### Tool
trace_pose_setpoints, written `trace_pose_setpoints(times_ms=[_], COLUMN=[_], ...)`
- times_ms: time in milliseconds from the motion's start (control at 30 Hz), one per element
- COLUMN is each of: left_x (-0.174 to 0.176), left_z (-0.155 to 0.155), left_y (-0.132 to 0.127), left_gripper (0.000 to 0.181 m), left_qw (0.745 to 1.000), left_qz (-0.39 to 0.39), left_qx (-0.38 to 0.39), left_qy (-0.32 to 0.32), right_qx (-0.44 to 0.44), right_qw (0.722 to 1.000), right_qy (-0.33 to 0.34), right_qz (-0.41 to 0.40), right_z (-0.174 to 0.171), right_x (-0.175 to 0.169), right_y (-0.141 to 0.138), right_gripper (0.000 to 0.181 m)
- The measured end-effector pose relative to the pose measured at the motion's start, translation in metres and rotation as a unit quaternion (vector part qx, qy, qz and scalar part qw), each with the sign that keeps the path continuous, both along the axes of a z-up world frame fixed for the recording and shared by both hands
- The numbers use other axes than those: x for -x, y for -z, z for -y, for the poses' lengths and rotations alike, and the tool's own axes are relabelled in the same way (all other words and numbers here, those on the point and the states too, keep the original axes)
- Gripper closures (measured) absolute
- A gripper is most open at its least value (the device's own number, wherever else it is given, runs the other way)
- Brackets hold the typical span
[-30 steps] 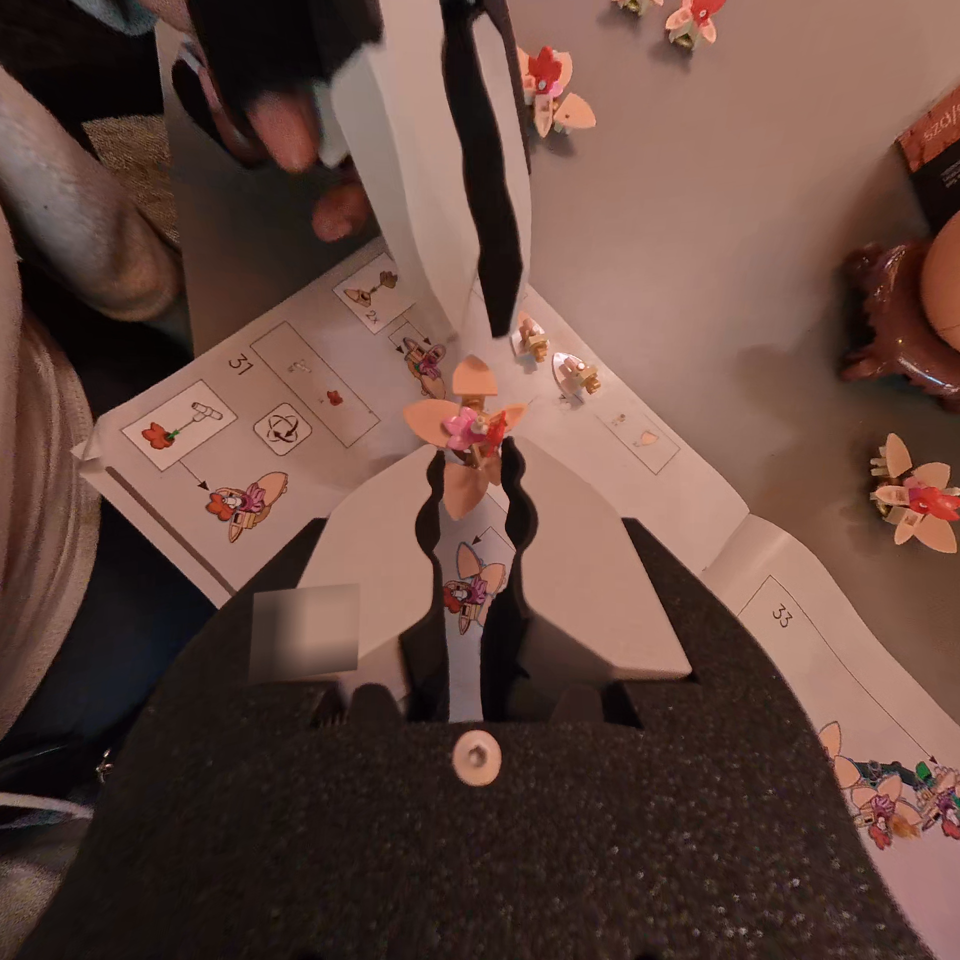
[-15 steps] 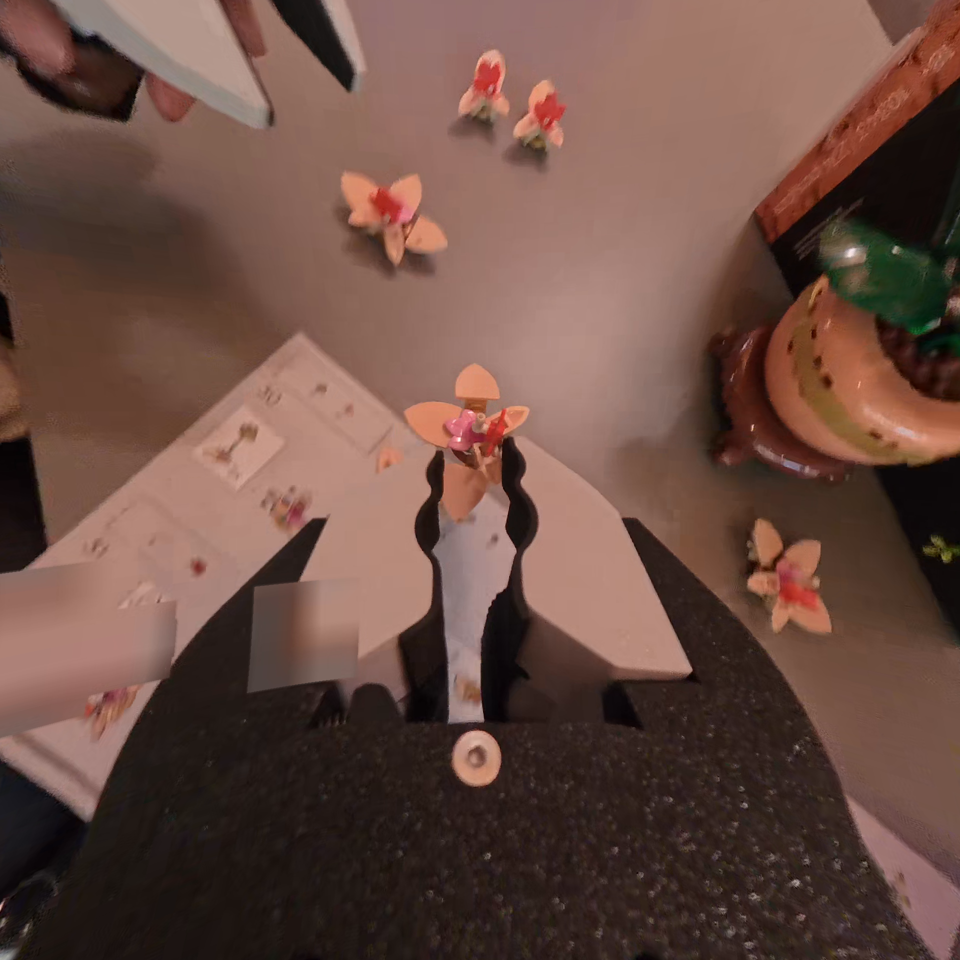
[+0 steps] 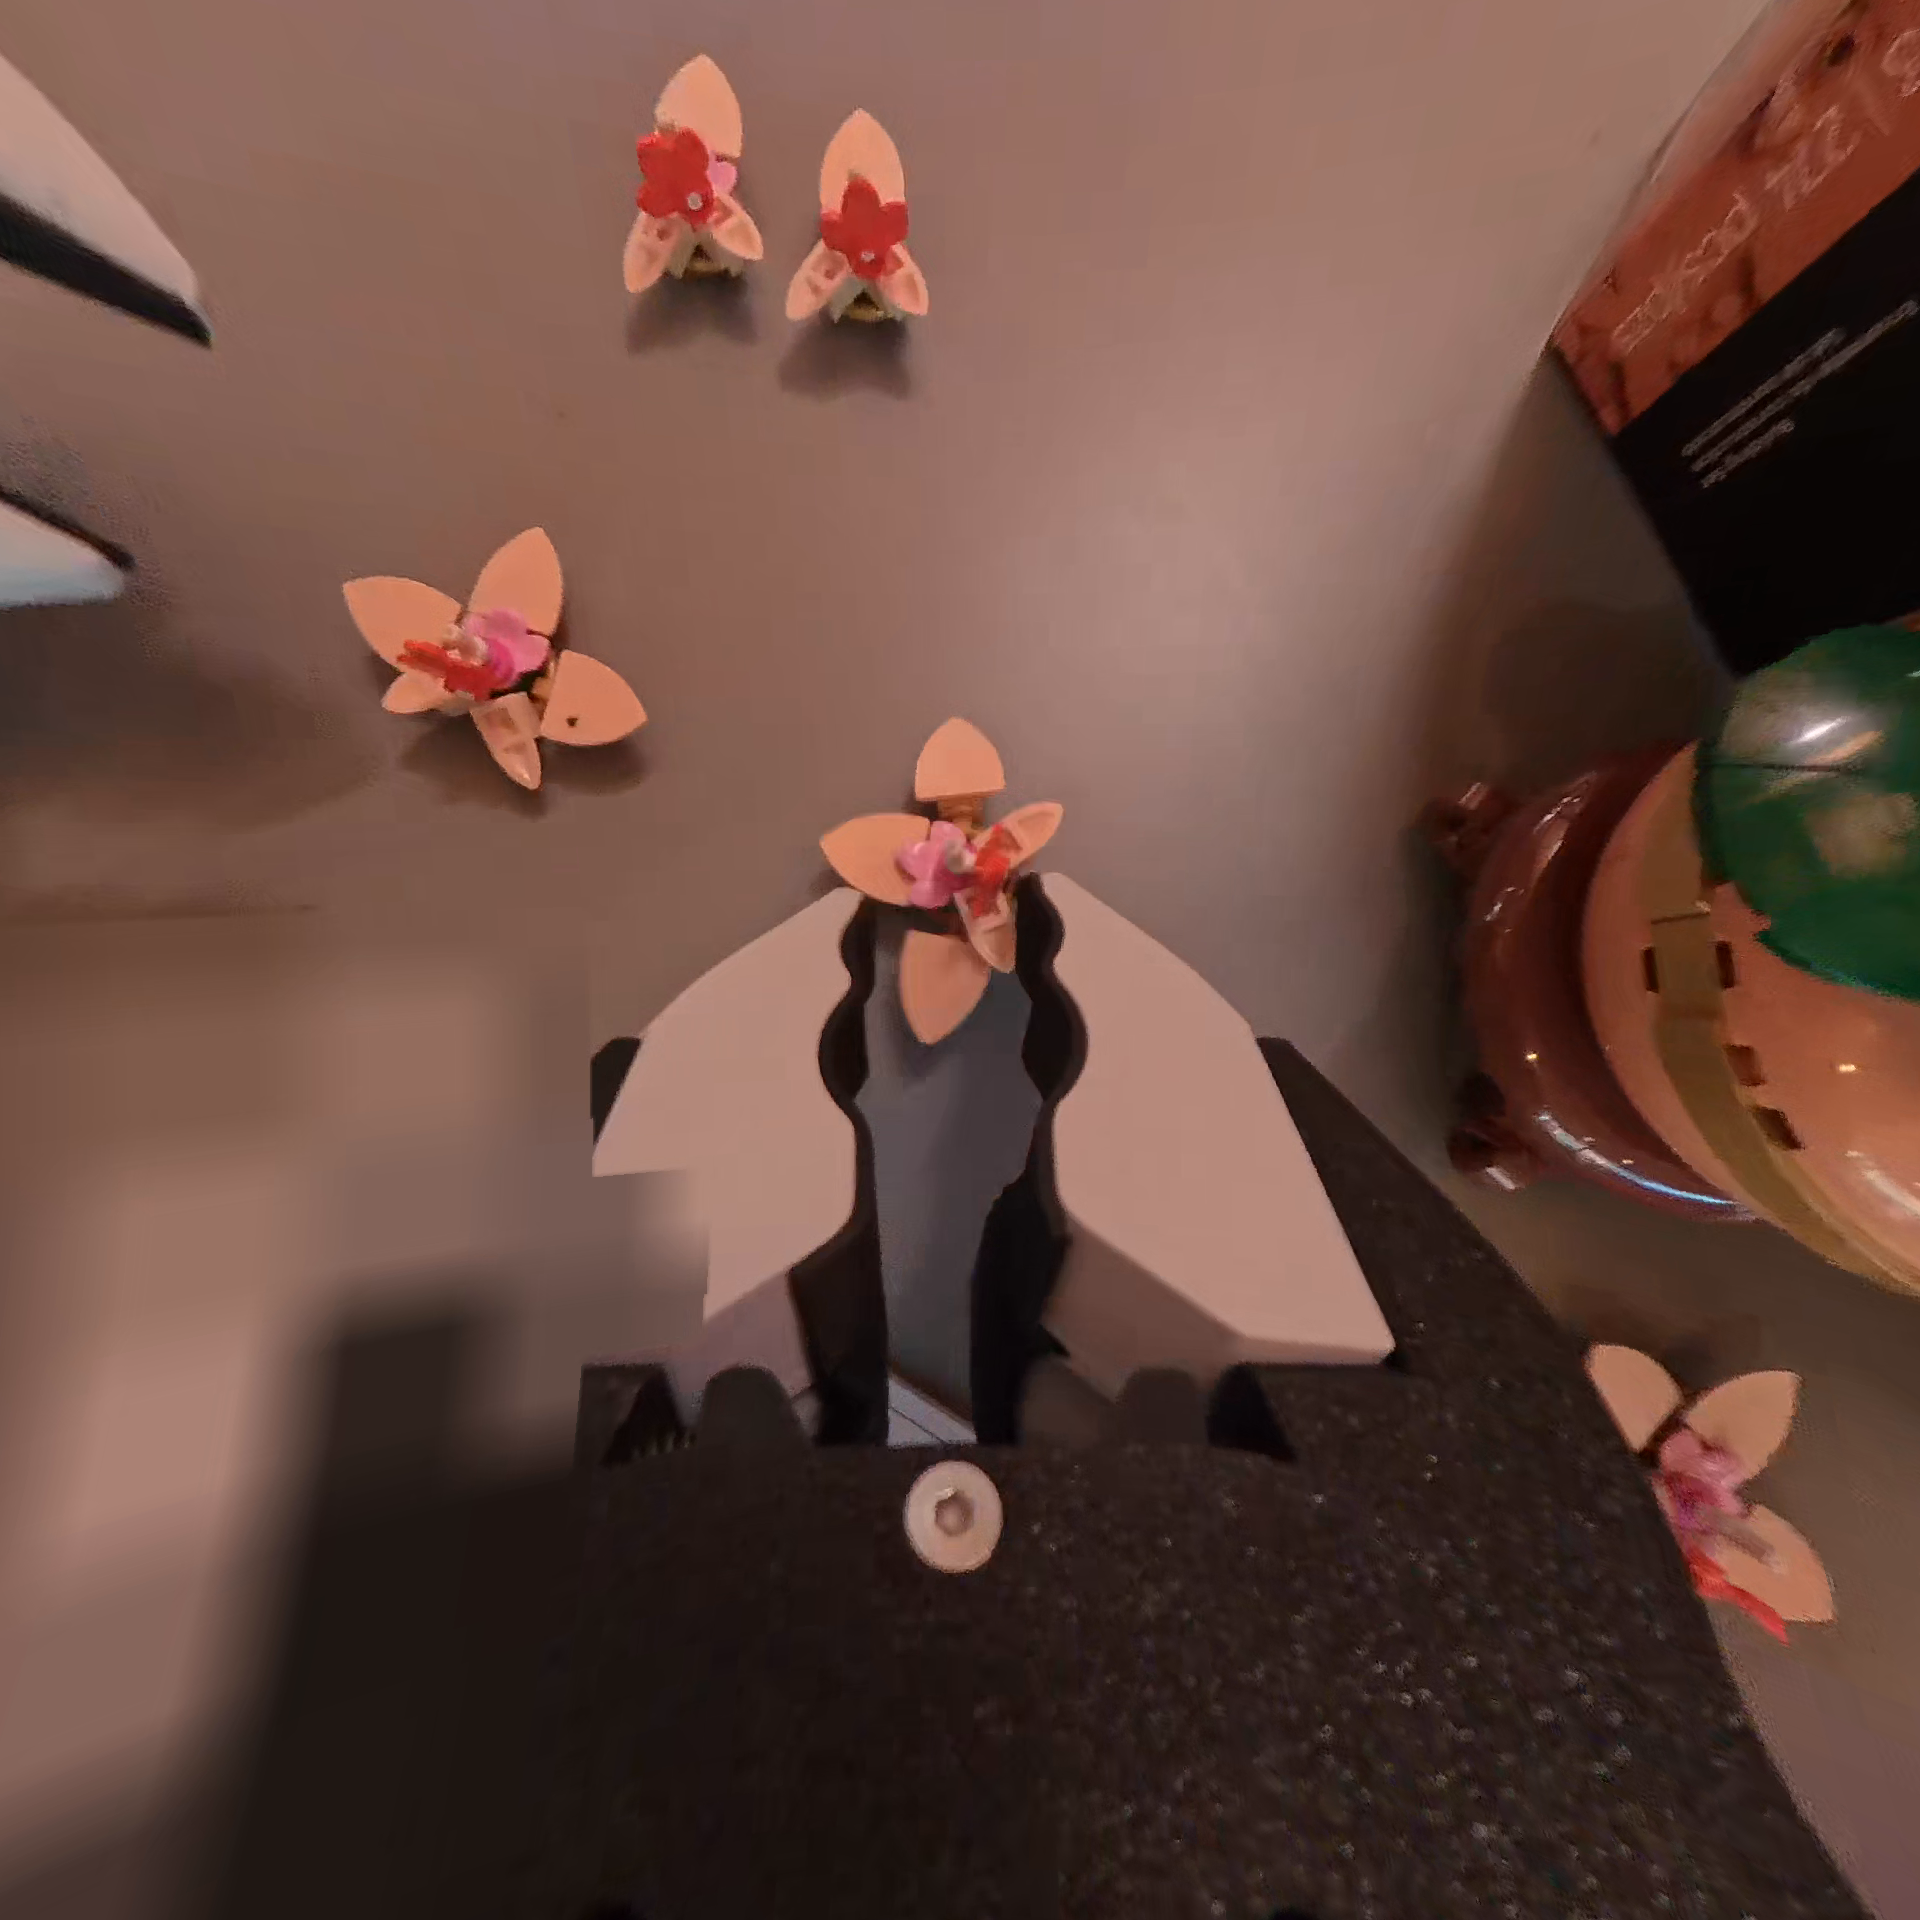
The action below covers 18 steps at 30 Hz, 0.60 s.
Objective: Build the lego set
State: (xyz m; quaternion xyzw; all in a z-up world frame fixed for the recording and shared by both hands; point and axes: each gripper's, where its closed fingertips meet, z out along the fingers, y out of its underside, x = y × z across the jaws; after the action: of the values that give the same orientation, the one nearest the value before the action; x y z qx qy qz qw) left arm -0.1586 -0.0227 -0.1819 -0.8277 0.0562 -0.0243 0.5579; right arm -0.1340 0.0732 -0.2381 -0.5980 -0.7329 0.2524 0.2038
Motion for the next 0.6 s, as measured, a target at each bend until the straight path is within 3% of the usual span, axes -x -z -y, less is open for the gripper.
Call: trace_pose_setpoints(times_ms=[100,200,300,400,533,600], left_x=[-0.010,-0.012,-0.015,-0.008,-0.020,-0.018], left_z=[-0.007,-0.019,-0.038,-0.055,-0.070,-0.079], left_y=[0.005,0.001,0.009,0.037,0.061,0.061], left_gripper=[0.154,0.154,0.155,0.165,0.167,0.168], left_qw=[1.000,0.996,0.976,0.942,0.922,0.919], left_qz=[0.001,-0.057,-0.126,-0.163,-0.066,-0.072], left_qx=[0.018,0.046,0.124,0.224,0.290,0.285], left_qy=[0.025,0.061,0.125,0.190,0.247,0.263], right_qx=[0.053,0.087,0.055,0.003,-0.022,-0.028], right_qw=[0.998,0.996,0.998,0.999,0.999,0.999], right_qy=[-0.002,-0.009,-0.013,-0.014,-0.008,-0.001], right_qz=[0.022,0.019,-0.005,-0.031,-0.045,-0.046], right_z=[0.011,0.019,0.009,-0.010,-0.035,-0.045], right_x=[-0.013,-0.037,-0.053,-0.058,-0.061,-0.067], right_y=[0.005,-0.001,-0.012,-0.019,-0.021,-0.025], right_gripper=[0.144,0.138,0.139,0.147,0.153,0.154])
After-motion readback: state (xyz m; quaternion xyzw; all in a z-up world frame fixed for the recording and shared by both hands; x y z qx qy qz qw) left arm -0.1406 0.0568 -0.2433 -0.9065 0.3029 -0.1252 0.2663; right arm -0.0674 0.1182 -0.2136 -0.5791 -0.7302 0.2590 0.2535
